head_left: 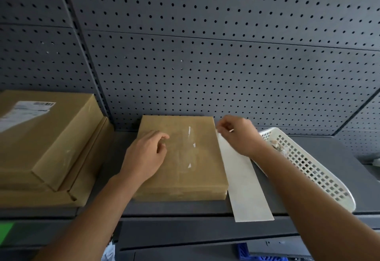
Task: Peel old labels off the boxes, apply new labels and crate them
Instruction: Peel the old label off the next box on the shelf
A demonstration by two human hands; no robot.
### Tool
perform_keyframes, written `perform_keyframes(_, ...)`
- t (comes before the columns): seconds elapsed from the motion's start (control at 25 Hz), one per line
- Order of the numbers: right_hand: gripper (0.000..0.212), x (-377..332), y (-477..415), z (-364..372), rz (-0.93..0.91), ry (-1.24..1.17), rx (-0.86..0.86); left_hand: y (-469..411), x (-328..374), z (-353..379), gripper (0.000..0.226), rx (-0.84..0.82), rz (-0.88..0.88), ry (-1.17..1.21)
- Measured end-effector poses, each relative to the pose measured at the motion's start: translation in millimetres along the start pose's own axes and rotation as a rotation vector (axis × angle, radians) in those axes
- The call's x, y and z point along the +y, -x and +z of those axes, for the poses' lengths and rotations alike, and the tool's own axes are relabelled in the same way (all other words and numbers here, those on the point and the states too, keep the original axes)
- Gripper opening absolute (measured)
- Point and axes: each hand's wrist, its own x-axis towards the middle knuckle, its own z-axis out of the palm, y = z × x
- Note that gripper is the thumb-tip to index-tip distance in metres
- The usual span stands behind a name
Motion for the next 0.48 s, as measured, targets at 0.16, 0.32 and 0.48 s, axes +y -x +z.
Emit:
perform_keyframes(0.16, 0.020, -24.0, -37.1, 45.7, -0.021, -0.005, -0.106, -1.3, -6.5, -0.3, 0.024, 0.007, 0.015, 0.001)
perform_keyframes(0.32, 0.028, -25.2, -56.6, 64.0, -0.006, 0.078, -0.141, -1.0, -10.0, 0.2, 0.022, 0.016, 0.024, -0.007)
perform_keyframes(0.48, 0.027, -25.5, -62.5, 72.7, -0.023, 0.085, -0.141, -1.1, -16.2, 3.9, 0.023, 0.008, 0.018, 0.008)
